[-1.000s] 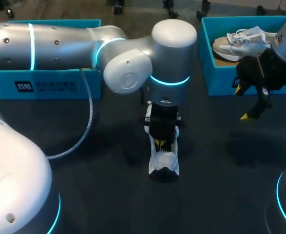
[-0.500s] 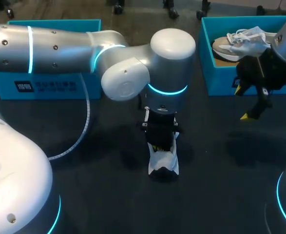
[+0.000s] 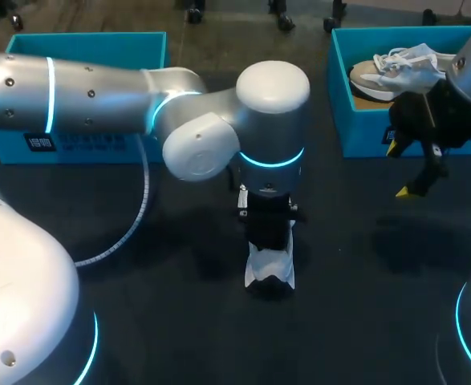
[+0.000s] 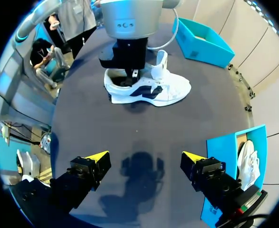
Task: Take the shoe out of the shoebox, open the shoe tongue, remove and reinsert the insole, then place the shoe into the shoebox
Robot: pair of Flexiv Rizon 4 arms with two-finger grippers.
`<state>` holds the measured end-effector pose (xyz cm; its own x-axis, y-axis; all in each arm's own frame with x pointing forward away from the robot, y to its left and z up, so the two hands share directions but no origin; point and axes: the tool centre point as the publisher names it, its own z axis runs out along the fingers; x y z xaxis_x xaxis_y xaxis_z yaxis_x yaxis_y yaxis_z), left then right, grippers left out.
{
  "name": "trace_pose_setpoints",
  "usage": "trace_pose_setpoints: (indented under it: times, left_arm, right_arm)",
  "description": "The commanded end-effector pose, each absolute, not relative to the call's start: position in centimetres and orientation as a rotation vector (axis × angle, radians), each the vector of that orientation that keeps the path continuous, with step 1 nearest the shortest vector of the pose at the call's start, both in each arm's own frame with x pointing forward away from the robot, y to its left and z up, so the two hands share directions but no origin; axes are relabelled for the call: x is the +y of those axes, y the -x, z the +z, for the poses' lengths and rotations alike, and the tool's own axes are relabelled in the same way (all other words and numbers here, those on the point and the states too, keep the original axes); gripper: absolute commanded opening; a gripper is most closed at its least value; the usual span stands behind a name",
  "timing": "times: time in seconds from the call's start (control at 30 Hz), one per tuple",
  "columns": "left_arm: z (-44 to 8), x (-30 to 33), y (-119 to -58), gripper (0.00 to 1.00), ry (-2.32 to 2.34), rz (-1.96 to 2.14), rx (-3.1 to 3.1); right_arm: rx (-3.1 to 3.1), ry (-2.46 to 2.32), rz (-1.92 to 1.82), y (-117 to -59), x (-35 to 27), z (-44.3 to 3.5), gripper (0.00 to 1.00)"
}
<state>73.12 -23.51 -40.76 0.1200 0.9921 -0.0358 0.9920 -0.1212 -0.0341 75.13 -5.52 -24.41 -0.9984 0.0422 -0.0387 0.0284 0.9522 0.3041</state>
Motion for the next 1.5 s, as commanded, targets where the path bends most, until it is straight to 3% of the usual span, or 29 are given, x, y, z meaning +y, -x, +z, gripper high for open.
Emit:
trace_pose_setpoints:
  times: [0.03, 0.47, 1.23, 1.3, 1.33, 1.4, 1.47, 1.5]
  left_arm:
    - [-41.4, -24.3, -72.9, 0.0, 2.333, 0.13, -2.091]
    - [-37.2, -23.7, -72.8, 0.0, 2.293, 0.229, -2.164]
    - [-34.4, -23.6, -76.1, 0.0, 2.43, -0.176, -2.306]
    - [-34.4, -23.6, -76.1, 0.19, 2.428, -0.185, -2.308]
    - [-34.3, -23.6, -76.1, 0.36, 2.438, -0.205, -2.305]
    - [-34.0, -23.5, -75.9, 0.48, 2.439, -0.206, -2.302]
    - [-34.0, -23.3, -75.9, 0.99, 2.444, -0.215, -2.287]
    - [-34.0, -23.2, -76.0, 1.0, 2.443, -0.219, -2.284]
  right_arm:
    - [3.058, -0.056, 0.473, -75.1, -5.5, -24.5, 1.0]
    - [3.058, -0.056, 0.473, -75.1, -5.5, -24.5, 1.0]
    - [3.058, -0.056, 0.473, -75.1, -5.5, -24.5, 1.0]
    - [3.058, -0.056, 0.473, -75.1, -5.5, -24.5, 1.0]
    - [3.058, -0.056, 0.473, -75.1, -5.5, -24.5, 1.0]
    - [3.058, -0.056, 0.473, -75.1, -5.5, -24.5, 1.0]
    - [3.058, -0.056, 0.473, -75.1, -5.5, -24.5, 1.0]
    - [3.058, -0.056, 0.473, -75.1, -5.5, -24.5, 1.0]
